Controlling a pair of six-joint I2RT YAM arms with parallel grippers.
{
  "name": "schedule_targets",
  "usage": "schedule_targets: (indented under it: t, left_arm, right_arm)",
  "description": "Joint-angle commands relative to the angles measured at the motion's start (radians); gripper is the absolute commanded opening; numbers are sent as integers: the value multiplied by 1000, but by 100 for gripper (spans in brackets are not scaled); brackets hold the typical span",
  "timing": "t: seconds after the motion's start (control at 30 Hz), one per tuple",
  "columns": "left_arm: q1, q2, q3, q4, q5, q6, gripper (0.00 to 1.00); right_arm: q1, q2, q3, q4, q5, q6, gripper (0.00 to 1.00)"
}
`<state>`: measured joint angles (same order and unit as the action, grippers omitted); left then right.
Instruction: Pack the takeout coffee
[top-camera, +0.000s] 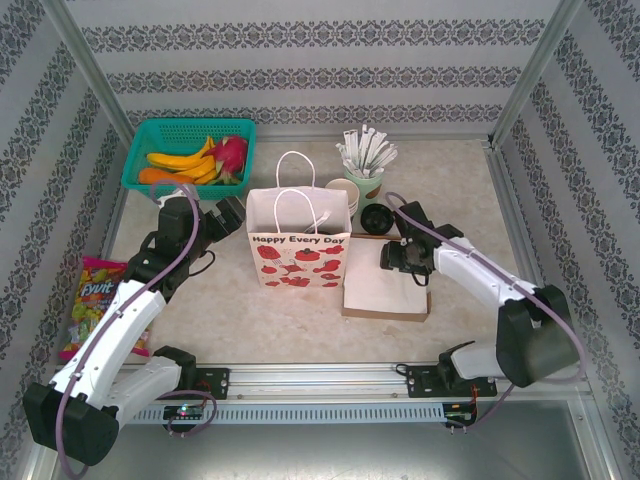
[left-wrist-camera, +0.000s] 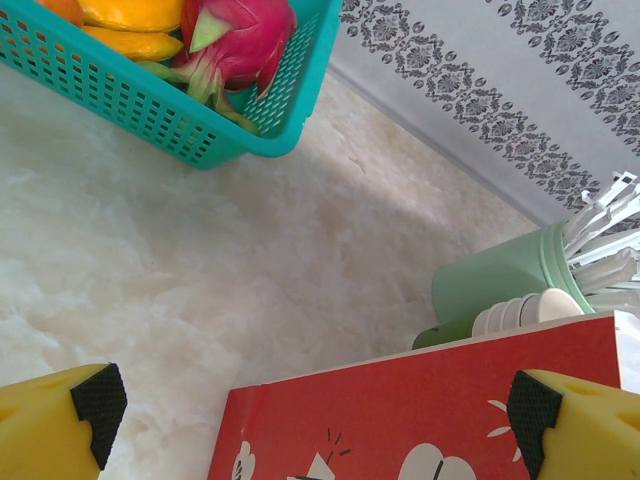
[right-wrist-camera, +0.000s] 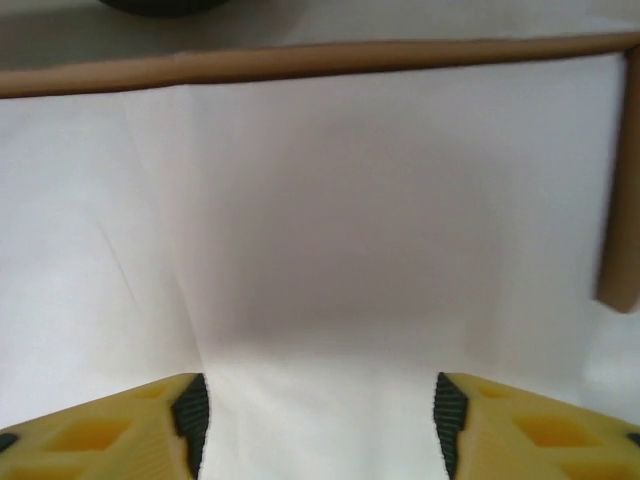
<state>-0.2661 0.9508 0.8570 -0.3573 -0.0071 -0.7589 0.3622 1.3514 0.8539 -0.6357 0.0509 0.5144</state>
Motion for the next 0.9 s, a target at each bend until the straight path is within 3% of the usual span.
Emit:
schedule_targets:
  t: [0.0,0.17,0.3,0.47,0.63,0.87]
  left_arm:
    - [12,2,14,35,-2,18,99]
    - [12,10,11,32,-6,15,100]
    - [12,13,11,27,-11,14,100]
    - [11,14,16,20,-16,18,100]
    - [12,21,17,23,-17,18,100]
    - [12,33,21,26,-4,16,100]
  right_arm:
    - [-9,2,-24,-43,57,7,71]
    - [11,86,-12,-26,-42,-16,80]
    - [48,142,14,-36,-17,-16,78]
    - [54,149,24,-66,54,18,50]
    - [57,96,22,-77,76,10,32]
    - [69,52,16,-88,91,6,19]
